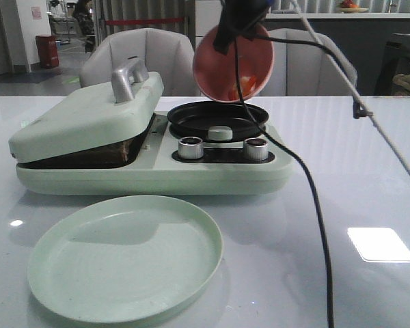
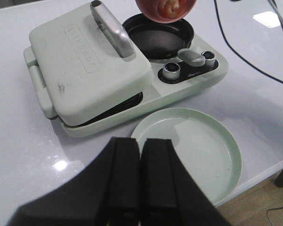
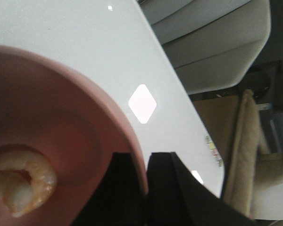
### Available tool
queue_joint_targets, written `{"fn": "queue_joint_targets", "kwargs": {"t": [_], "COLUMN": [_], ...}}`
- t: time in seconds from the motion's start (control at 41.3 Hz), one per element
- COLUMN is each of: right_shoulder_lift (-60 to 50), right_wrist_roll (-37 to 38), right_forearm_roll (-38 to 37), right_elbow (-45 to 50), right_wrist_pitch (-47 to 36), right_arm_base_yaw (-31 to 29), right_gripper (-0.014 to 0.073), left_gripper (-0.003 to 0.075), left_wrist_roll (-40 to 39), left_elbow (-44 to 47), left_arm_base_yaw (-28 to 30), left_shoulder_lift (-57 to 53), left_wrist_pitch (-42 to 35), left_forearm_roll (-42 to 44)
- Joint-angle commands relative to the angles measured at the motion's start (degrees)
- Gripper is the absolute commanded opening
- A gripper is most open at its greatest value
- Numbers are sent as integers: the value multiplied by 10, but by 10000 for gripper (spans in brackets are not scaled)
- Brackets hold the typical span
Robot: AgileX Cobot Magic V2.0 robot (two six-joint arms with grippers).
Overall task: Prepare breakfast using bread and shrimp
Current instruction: 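Tilt the pink bowl over the black pan to pour the shrimp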
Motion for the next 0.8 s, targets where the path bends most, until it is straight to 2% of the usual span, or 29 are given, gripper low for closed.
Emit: {"fn": "queue_joint_targets", "kwargs": {"t": [0.0, 0.194, 0.436, 0.775], "right_shoulder_lift": [-17, 4, 6, 6], "right_wrist_roll": [1, 17, 25, 36], "right_forearm_roll": [-122, -242, -330, -395], "right_elbow": [-41, -41, -41, -44], "right_wrist_pitch": [-2, 28, 70, 85], "right_arm_base_yaw": [21, 50, 67, 68], "right_gripper": [41, 41, 41, 41], "left_gripper": [101, 101, 101, 101], "left_wrist_roll": [-4, -4, -4, -4], "left_elbow": [-16, -16, -16, -16], "left_arm_base_yaw": [0, 0, 0, 0], "left_shoulder_lift": [1, 1, 1, 1], "left_wrist_pitch": [-44, -44, -44, -44], "left_forearm_roll": [-8, -8, -8, -8]}}
